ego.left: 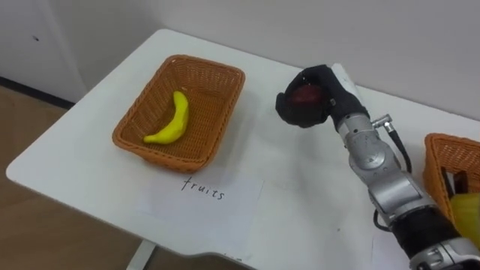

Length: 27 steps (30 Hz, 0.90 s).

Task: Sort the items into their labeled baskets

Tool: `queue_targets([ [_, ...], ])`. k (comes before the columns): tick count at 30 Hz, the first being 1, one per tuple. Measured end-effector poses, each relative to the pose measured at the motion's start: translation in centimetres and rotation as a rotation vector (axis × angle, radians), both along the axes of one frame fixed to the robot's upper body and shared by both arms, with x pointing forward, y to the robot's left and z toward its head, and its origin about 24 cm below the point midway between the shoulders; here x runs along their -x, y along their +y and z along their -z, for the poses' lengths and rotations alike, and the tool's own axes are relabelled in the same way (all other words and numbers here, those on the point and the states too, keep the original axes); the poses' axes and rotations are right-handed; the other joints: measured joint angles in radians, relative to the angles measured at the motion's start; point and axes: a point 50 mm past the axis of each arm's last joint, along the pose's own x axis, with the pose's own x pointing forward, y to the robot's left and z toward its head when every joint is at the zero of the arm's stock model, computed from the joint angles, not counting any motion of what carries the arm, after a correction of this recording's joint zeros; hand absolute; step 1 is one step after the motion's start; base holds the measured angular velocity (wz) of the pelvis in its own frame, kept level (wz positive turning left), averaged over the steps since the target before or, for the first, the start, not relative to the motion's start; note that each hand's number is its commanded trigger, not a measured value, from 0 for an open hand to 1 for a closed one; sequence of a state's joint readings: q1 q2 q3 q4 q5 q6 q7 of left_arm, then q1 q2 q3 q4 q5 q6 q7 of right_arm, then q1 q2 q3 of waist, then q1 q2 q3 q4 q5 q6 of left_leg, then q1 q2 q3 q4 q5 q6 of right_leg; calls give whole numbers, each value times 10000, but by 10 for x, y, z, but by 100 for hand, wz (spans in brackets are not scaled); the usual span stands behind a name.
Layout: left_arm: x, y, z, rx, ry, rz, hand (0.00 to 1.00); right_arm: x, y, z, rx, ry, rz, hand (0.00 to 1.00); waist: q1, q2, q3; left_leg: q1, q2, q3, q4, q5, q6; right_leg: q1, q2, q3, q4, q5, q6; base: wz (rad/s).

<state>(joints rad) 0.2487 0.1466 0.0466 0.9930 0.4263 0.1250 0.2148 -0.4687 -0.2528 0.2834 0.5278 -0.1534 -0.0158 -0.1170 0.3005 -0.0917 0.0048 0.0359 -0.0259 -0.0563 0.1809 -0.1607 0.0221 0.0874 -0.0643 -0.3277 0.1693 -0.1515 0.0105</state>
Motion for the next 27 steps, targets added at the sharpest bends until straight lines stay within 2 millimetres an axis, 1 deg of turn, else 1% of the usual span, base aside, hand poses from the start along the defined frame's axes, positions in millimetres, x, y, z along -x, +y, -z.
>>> queue_targets([
  [3,1,0,0,28,18,-22,0,0,0,0,-550,106,80,100,20,-20,-1,224,2,14,-115,0,1,177,1,19,-6,-2,3,-1],
  [6,7,1,0,56,166,-129,0,0,1,-3,-1349,133,127,100,26,-82,-9,270,-2,3,-151,-7,9,279,-3,-20,-25,-9,15,0],
  [10,10,1,1,80,288,-167,0,-1,7,-16,-2354,-168,-65,100,12,-84,-1,266,-28,-27,-144,-18,28,309,-24,-58,-34,-11,19,2],
  [13,14,3,1,145,393,-369,0,-1,13,-29,-2639,-570,-375,100,19,-74,5,253,-36,-55,-142,-23,35,321,-31,-64,-32,-15,25,1],
  [14,14,4,0,145,422,-374,0,-1,16,-34,-2741,-742,-503,100,22,-38,29,250,-37,-56,-145,-25,35,322,-29,-65,-35,-18,30,0],
  [16,14,3,1,151,431,-379,0,0,18,-38,-2894,-892,-657,100,57,-46,24,249,-37,-51,-146,-25,35,321,-27,-65,-41,-19,31,0],
  [20,16,3,1,120,559,-427,0,0,20,-38,-3170,-767,-679,100,98,-88,-5,250,-39,-28,-138,-24,35,324,-26,-121,-45,-19,31,0],
  [24,13,4,0,87,496,-375,0,0,23,-37,-3874,-582,-668,100,198,-84,-2,250,-35,-59,-139,-24,34,324,-19,-119,-45,-19,31,0],
  [27,11,4,0,82,453,-332,0,0,24,-36,-4107,-536,-614,100,354,-84,-2,252,-33,-80,-138,-24,34,324,-22,-157,-39,-19,31,0],
])
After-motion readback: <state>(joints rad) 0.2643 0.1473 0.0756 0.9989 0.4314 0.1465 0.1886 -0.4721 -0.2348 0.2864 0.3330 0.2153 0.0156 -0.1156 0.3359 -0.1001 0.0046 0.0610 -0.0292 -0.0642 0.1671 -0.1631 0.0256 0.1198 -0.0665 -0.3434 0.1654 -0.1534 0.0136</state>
